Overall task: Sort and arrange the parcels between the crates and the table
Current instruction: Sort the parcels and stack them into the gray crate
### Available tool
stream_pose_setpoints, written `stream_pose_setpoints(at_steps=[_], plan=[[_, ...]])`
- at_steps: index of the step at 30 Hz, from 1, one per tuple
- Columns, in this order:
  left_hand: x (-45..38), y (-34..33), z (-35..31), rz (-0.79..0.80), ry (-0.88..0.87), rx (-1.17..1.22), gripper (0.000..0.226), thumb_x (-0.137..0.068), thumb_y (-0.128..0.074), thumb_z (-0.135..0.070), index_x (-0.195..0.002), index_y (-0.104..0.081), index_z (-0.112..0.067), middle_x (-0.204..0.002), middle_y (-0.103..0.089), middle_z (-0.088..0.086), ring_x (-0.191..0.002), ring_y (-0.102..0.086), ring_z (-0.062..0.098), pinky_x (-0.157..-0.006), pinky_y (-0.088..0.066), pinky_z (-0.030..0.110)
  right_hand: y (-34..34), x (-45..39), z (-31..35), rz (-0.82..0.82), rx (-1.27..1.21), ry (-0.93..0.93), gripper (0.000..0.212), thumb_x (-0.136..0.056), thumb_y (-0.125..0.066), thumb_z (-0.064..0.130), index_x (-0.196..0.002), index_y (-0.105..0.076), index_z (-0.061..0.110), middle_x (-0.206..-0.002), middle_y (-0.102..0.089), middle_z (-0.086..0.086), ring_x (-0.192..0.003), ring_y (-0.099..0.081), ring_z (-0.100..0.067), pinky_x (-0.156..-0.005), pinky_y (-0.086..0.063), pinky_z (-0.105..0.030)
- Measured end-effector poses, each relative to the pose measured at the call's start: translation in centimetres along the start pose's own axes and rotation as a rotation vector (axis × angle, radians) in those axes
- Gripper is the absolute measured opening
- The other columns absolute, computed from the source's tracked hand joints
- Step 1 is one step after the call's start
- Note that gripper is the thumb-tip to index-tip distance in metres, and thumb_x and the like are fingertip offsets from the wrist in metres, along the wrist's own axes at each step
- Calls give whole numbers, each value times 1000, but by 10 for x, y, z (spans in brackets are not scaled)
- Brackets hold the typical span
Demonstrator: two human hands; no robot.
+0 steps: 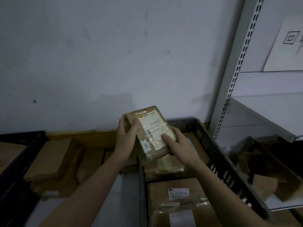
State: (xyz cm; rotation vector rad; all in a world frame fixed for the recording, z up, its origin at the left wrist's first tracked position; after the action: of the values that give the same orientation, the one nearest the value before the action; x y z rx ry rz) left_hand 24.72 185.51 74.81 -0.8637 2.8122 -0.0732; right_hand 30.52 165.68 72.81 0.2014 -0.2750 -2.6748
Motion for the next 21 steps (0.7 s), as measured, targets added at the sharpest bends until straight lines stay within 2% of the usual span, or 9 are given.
stream_pose_setpoints(at_steps=[2, 4, 6, 9, 10, 12, 13, 16, 21], plan=[[3, -19, 5, 38, 49, 3, 50, -98, -56, -41, -143, -35, -41, -134, -55, -4, -109, -65, 15, -68, -57, 24, 11, 3, -11, -13, -109, -60, 51, -94, -62, 41, -141, -43, 33, -125, -62, 5, -108, -66, -17, -87, -60, -44], [8, -34, 12, 78, 62, -56, 64, -97, -51, -49, -152, -18, -44, -146, -39, -8, -126, -50, 13, -83, -54, 28, 28, 7, -25, -81, -113, -106, 55, -90, -63, 50, -140, -46, 34, -128, -61, 2, -111, -65, -20, -88, -59, -49], [13, -46, 24, 139, 60, -111, 71, -95, -50, -55, -154, -11, -46, -158, -24, -7, -138, -37, 15, -103, -46, 40, 47, 11, -38, -179, -174, -165, 47, -95, -58, 46, -136, -49, 26, -124, -62, -2, -107, -65, -23, -80, -61, -50], [23, -54, 54, 268, -32, -504, 65, -98, -50, -50, -154, -19, -39, -154, -26, -13, -136, -33, 7, -107, -37, 36, 79, 13, -51, -319, -205, -196, 31, -103, -50, 33, -130, -47, 18, -114, -60, -1, -98, -64, -19, -57, -60, -31], [27, -53, 68, 319, -98, -761, 62, -98, -49, -52, -152, -24, -39, -153, -31, -11, -139, -32, 11, -110, -35, 41, 90, 12, -55, -357, -162, -195, 32, -103, -50, 32, -131, -46, 17, -117, -60, -3, -99, -63, -18, -60, -59, -28], [36, -48, 96, 443, -172, -1205, 60, -96, -46, -52, -151, -27, -38, -156, -29, -9, -147, -19, 18, -116, -23, 55, 108, 6, -65, -402, -29, -200, 42, -102, -50, 34, -139, -43, 14, -129, -59, -8, -110, -61, -23, -83, -58, -40], [39, -45, 107, 499, -155, -1313, 60, -97, -45, -52, -152, -27, -37, -157, -27, -9, -148, -14, 18, -116, -20, 56, 114, 3, -70, -408, 29, -211, 46, -102, -50, 34, -142, -40, 14, -132, -58, -10, -114, -60, -25, -93, -55, -46], [42, -45, 116, 590, -145, -1397, 55, -98, -44, -52, -150, -32, -38, -155, -31, -11, -143, -22, 15, -107, -32, 48, 121, -6, -80, -393, 133, -232, 48, -102, -47, 37, -143, -35, 16, -132, -57, -9, -115, -61, -28, -96, -53, -54], [41, -46, 122, 666, -155, -1550, 55, -93, -46, -60, -144, -44, -40, -148, -46, -11, -132, -35, 18, -98, -42, 38, 118, -32, -99, -338, 244, -300, 50, -103, -43, 30, -147, -30, 11, -140, -52, -13, -123, -55, -33, -99, -51, -50]])
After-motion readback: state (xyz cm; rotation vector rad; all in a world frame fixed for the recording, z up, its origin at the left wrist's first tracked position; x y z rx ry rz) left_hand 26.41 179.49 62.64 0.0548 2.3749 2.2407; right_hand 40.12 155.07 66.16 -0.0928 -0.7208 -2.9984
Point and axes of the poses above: each hand's wrist, its own x-axis away from the middle knuckle, its own y-axis out of the back of the hand, z = x × y, the point moved 6 cm from there along -x, towards the middle knuckle
